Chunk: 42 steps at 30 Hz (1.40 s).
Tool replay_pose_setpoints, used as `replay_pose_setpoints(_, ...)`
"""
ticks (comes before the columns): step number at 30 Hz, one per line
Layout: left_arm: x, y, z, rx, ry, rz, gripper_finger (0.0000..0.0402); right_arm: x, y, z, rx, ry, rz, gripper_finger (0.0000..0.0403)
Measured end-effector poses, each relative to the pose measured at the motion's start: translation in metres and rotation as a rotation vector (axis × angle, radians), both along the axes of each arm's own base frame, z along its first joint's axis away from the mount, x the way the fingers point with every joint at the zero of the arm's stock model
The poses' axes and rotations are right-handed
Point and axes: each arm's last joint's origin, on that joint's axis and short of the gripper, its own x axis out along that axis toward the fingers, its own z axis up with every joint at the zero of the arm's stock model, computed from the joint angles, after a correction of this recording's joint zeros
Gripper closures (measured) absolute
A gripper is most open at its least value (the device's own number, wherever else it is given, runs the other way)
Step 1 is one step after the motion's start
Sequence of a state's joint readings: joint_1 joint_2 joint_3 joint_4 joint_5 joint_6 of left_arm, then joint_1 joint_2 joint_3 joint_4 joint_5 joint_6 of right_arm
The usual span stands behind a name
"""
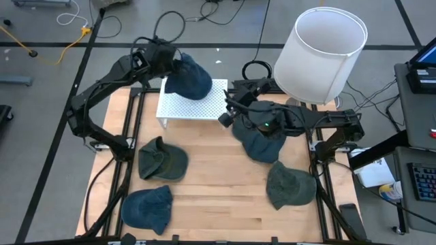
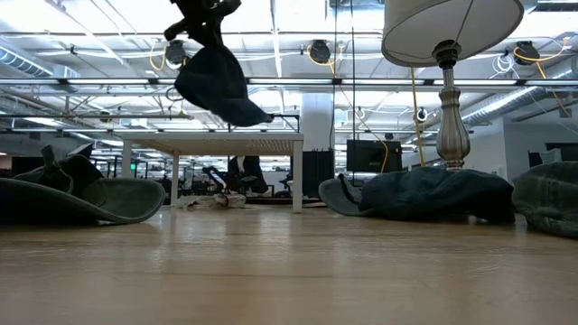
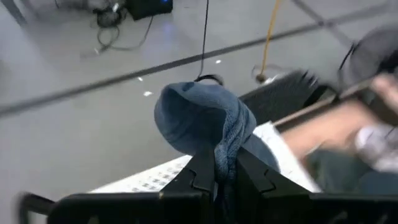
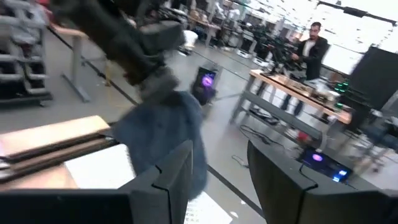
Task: Pick & Place hat
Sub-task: Put the bottom right blue cap on the shelf
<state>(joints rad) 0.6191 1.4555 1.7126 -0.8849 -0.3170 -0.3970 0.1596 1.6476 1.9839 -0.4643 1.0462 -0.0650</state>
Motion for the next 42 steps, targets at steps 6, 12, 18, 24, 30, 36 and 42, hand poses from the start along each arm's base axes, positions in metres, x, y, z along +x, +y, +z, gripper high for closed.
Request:
replay_pose_setpoints(6, 0.003, 0.007, 0.006, -0.076, -0.272, 0.154, 0.0377, -0.015, 0.015, 0.021, -0.022, -0.084, 0.058, 0.0257)
replay_pose_setpoints(12, 0.027, 0.013, -0.003, -0.239, -0.482, 0.182, 0.0377, -0.026, 0.031, 0.032, -0.083, -0.072, 0.117, 0.0257)
replay_pose_setpoints(18, 0.058, 0.005, -0.023, -0.360, -0.500, 0.175, 0.0377, -0.036, 0.039, 0.037, -0.154, -0.007, 0.149, 0.0257)
replay_pose_setpoints(24, 0.067, -0.001, -0.033, -0.369, -0.443, 0.197, 0.0377, -0.045, 0.047, 0.041, -0.182, 0.012, 0.184, 0.0257)
replay_pose_setpoints(30, 0.069, -0.003, -0.040, -0.363, -0.349, 0.169, 0.0377, -0.049, 0.050, 0.043, -0.198, 0.027, 0.199, 0.0257)
replay_pose_setpoints(36, 0.079, -0.007, -0.057, -0.390, -0.218, 0.111, 0.0377, -0.049, 0.050, 0.043, -0.202, 0.029, 0.200, 0.0257)
replay_pose_setpoints(42, 0.087, -0.006, -0.066, -0.338, -0.137, 0.054, 0.0377, -0.049, 0.050, 0.043, -0.212, 0.039, 0.204, 0.0257)
